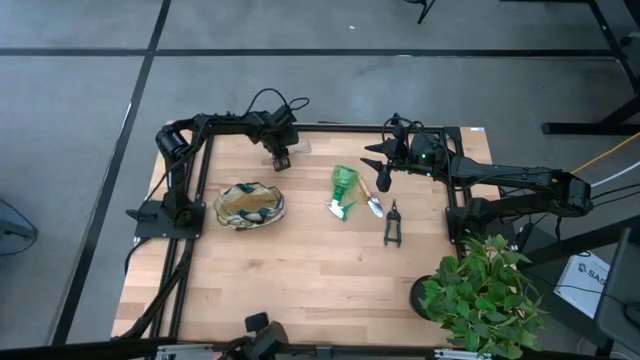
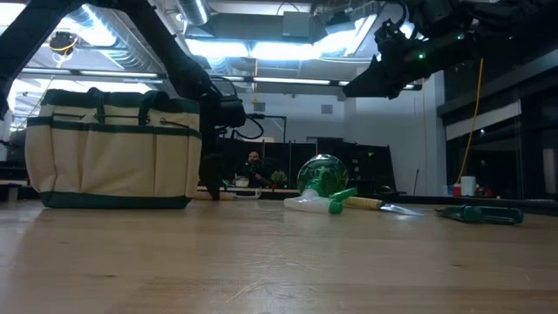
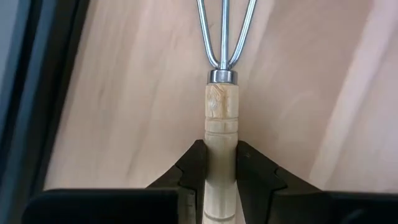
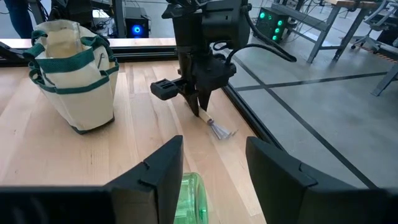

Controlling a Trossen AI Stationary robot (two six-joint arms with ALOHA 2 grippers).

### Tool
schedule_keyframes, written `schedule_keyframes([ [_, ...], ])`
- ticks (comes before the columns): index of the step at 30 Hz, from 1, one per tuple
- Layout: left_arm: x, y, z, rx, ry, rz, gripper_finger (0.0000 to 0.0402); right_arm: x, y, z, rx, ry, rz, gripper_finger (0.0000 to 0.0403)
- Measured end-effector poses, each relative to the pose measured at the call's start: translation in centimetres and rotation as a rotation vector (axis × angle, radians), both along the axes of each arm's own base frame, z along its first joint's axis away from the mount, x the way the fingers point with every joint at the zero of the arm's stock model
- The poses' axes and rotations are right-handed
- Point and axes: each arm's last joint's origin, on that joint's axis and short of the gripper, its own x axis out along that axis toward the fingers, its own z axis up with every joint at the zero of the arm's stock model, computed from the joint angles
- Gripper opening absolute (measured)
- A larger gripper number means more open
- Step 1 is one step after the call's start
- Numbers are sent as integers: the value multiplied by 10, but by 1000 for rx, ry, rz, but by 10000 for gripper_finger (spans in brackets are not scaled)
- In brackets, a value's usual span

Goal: Pick & Place Garden tools in Gardening bag
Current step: Put the brown hand rake into the gardening bag

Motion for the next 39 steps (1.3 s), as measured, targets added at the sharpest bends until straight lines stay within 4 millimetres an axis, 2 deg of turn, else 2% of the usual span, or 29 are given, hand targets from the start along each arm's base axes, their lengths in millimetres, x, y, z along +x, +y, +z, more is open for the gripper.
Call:
schedule_keyframes([
  [6,3,0,11,-1,-43,2,57,0,0,0,0,0,0,179],
  [11,2,-1,40,60,-127,1,57,0,0,0,0,0,0,179],
  [22,-7,-12,93,149,-264,27,57,0,0,0,0,0,0,179],
  [32,-16,-30,151,234,-511,-63,58,0,0,0,0,0,0,179],
  [39,-27,-57,190,293,-627,-82,58,0,0,0,0,0,0,179],
])
